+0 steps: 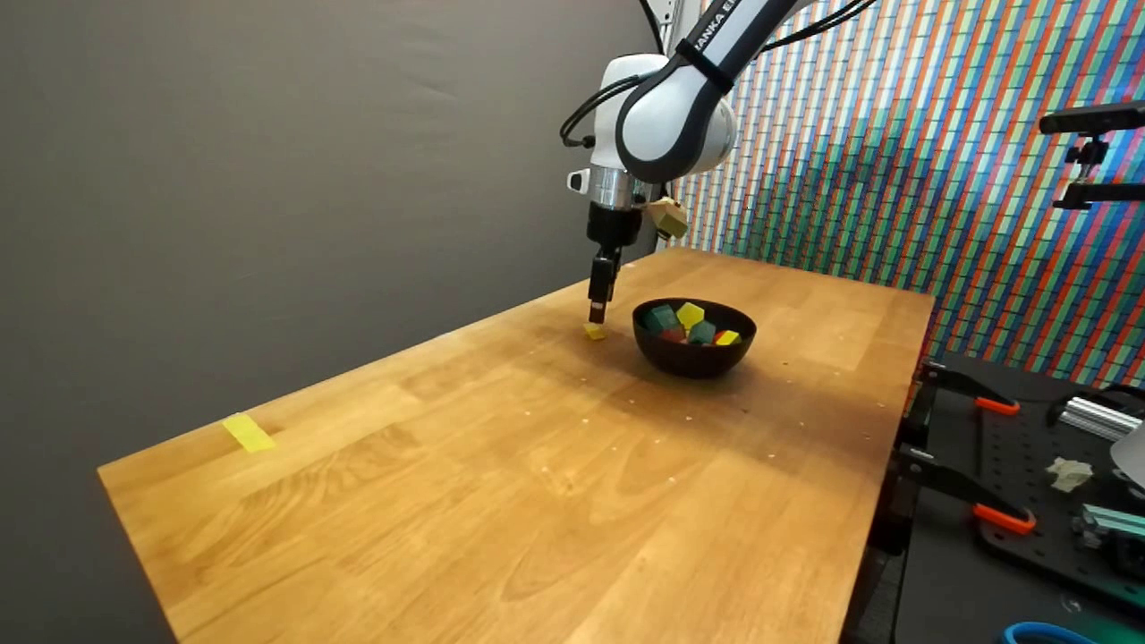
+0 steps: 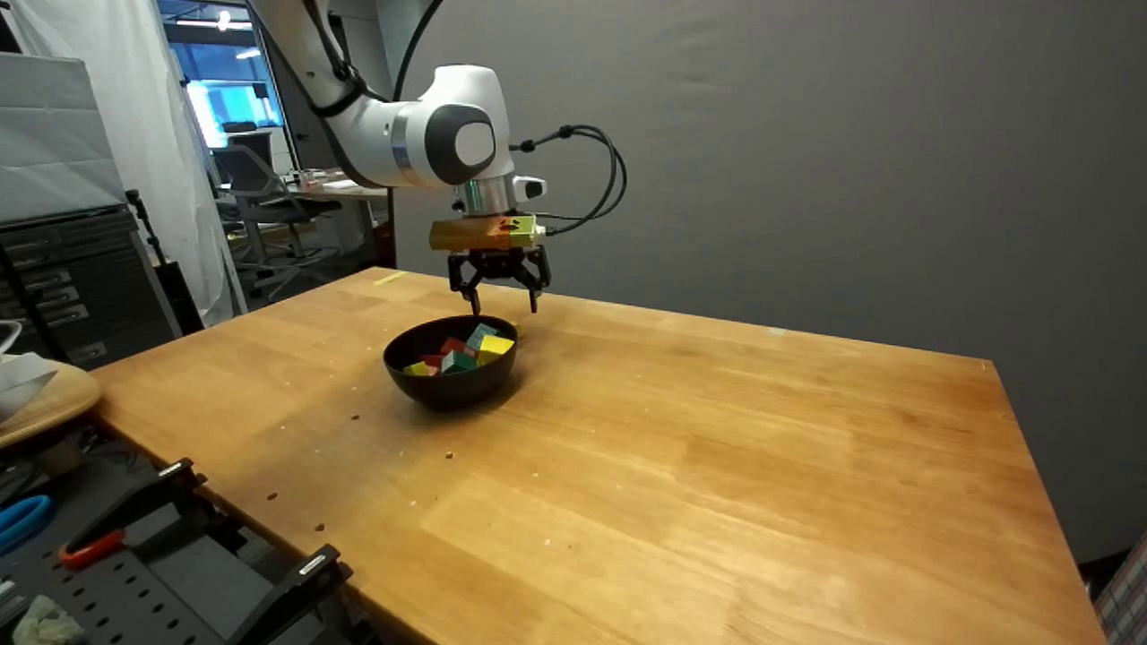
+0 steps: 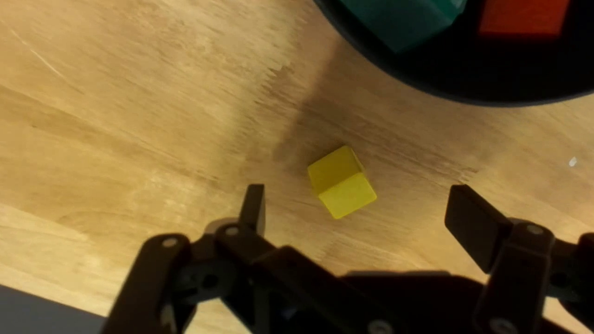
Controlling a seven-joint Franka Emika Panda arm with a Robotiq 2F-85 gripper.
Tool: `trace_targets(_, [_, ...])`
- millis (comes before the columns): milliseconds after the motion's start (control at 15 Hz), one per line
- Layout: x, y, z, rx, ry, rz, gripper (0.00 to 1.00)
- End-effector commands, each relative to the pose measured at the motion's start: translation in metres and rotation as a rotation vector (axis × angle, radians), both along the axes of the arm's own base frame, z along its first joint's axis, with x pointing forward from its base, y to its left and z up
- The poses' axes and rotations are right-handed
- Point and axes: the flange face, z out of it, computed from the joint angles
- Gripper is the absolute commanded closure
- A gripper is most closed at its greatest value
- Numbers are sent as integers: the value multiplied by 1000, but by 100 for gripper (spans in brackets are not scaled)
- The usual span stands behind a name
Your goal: Put all the toy blocks into the bowl.
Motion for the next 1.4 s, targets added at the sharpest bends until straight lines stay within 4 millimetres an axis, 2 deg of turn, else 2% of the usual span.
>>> trace_targets(0, [29, 9, -16, -5, 46, 4, 8])
trace_targets(67, [33, 11, -20, -8, 51, 5, 26])
trace_targets(400, [46, 8, -26, -26, 73, -6, 66])
trace_targets(600, [39, 3, -24, -62, 83, -9, 89])
trace_targets(733, [32, 2, -20, -87, 87, 0, 89])
trace_targets(933, [19, 9, 6, -118, 50, 45, 89])
trace_targets(1200, [-4, 21, 72, -148, -91, 116, 89])
trace_targets(1333, [-21, 19, 103, -125, -122, 92, 89])
